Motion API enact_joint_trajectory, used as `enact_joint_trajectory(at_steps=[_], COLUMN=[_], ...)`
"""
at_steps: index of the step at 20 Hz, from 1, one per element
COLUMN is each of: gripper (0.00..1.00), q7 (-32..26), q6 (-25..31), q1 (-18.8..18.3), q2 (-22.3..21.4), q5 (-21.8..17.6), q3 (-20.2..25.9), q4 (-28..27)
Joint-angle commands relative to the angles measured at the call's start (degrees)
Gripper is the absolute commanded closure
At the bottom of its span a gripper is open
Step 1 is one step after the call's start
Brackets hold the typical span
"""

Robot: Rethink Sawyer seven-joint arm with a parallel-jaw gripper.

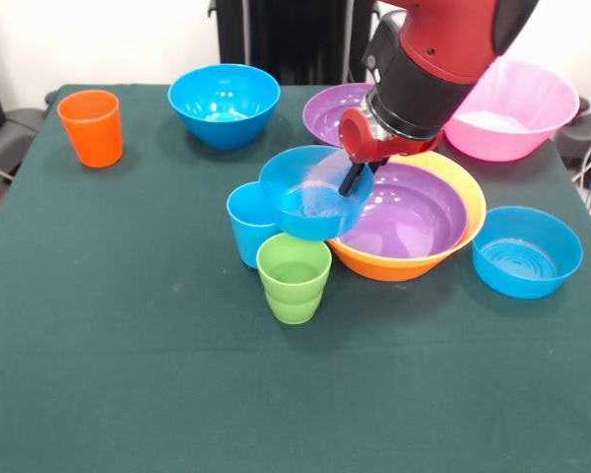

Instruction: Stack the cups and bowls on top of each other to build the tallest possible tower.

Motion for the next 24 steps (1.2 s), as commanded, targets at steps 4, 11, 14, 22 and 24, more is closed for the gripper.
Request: enact_joint_trajectory(at_steps=[4,11,14,22,24], gripper=[1.00,1.00,1.00,1.00,1.00], q7=[2.6,3.0,2.3,3.0,2.9], q6=[2.6,0.4,0.0,0.7,0.1], q1=[-1.2,-2.0,-2.2,-1.4,-1.5], q2=[0.7,-0.1,-0.5,0.3,0.4], q5=[-2.3,-1.9,-2.4,-3.1,-3.3], q3=[5.3,5.6,5.7,5.0,5.0], q4=[3.7,4.9,5.5,3.9,3.7])
